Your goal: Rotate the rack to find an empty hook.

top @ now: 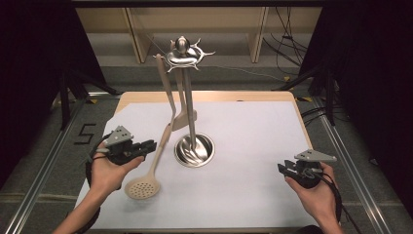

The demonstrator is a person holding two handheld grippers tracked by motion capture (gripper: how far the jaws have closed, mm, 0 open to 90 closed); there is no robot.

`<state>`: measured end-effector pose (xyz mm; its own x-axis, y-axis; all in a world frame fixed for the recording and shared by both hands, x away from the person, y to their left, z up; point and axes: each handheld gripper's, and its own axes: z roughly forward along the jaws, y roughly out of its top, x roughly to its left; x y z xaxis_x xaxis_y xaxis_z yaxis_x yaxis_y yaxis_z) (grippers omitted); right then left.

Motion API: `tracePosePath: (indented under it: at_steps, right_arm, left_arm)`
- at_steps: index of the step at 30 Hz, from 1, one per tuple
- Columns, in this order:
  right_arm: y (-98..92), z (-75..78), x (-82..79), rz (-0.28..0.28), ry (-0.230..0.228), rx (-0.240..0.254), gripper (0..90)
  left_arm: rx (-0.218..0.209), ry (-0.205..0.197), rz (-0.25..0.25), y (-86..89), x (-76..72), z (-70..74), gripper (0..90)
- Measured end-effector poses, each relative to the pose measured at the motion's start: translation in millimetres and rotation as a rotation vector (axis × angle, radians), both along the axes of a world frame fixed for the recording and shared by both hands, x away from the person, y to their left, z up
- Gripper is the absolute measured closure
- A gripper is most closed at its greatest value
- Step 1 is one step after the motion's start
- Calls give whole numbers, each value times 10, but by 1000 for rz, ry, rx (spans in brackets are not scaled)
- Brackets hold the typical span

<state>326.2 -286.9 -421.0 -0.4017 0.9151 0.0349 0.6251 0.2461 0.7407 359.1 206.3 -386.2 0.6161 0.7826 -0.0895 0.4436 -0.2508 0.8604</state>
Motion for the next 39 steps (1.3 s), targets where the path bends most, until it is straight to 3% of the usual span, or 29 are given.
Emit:
tracePosePath:
  at_steps: [2,3,7,9,13,14,17,19,23,28,29,32,34,38,39]
  right_arm:
    - [-29,-15,13,32,-35,-21,675]
    - [-13,11,-16,7,-5,-21,676]
    - [-31,3,3,42,-44,-45,676]
    - [-4,37,-17,11,-17,-40,676]
    - [17,22,-3,40,-15,-36,676]
    - [-4,-1,13,70,-42,-55,676]
    - [18,14,-11,32,-12,-40,676]
    - [15,11,-7,32,-29,-51,677]
    - [36,17,-5,29,-4,-36,676]
    - [32,17,-3,33,-24,-61,676]
    - [28,20,-5,33,-24,-69,676]
    - [35,22,-6,31,-3,-34,676]
    - [14,10,1,39,-30,-59,676]
    - [13,8,5,42,-28,-59,676]
    - [12,8,5,42,-28,-59,675]
  left_arm:
    - [21,43,-6,-30,12,-103,864]
    - [34,59,-11,-42,16,-148,883]
    - [58,139,-35,-128,-11,-317,893]
    - [80,178,-53,-152,-44,-393,894]
    - [129,237,-75,-185,-108,-517,894]
    - [141,247,-81,-191,-119,-539,894]
    - [166,286,-96,-240,-182,-632,894]
    - [186,310,-115,-259,-211,-675,894]
    - [221,353,-128,-272,-230,-712,894]
    - [258,357,-130,-294,-234,-701,894]
    - [272,360,-154,-288,-226,-689,895]
    - [277,351,-153,-294,-223,-673,895]
    - [294,357,-143,-290,-220,-650,895]
    - [336,377,-153,-255,-212,-618,895]
    - [327,383,-148,-247,-210,-622,895]
